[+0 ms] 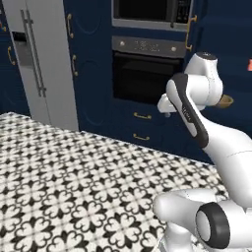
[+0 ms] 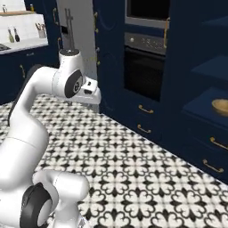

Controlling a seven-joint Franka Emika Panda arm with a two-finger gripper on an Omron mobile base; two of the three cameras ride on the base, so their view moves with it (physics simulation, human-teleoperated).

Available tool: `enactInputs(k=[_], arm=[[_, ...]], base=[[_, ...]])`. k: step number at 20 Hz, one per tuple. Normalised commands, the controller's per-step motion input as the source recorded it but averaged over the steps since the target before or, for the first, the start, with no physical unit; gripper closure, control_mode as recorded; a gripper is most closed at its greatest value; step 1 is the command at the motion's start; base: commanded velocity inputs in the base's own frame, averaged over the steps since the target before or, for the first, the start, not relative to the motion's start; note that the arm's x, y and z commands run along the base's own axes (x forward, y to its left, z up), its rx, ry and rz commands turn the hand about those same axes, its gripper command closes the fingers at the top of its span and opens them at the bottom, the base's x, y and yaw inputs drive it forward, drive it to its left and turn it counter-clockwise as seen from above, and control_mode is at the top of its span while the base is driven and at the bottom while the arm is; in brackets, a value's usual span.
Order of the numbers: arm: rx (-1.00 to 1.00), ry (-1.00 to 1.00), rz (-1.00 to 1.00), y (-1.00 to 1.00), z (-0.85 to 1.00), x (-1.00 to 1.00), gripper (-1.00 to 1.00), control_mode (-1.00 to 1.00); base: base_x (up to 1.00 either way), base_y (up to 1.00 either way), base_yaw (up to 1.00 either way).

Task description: Gather all objects into one cabinet and sort the glasses and bowls to opposite sides.

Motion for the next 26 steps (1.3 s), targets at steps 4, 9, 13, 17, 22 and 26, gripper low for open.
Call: enactInputs(k=[4, 9, 13, 17, 22, 26], arm=[[0.00, 0.00, 0.00, 0.00, 0.00, 0.00, -1.00, 1.00], [0.00, 0.00, 0.00, 0.00, 0.00, 0.00, -1.00, 1.00], [0.00, 0.00, 0.00, 0.00, 0.00, 0.00, -1.00, 1.00], [0.00, 0.00, 0.00, 0.00, 0.00, 0.00, -1.00, 1.00], [0.00, 0.00, 0.00, 0.00, 0.00, 0.00, -1.00, 1.00], [0.00, 0.00, 0.00, 0.00, 0.00, 0.00, -1.00, 1.00]], base=[[0.09, 0.73, 0.60], [0.01, 0.54, 0.62], [0.01, 0.44, 0.64], [0.08, 0.38, 0.66], [0.14, 0.37, 0.66], [0.15, 0.36, 0.64]])
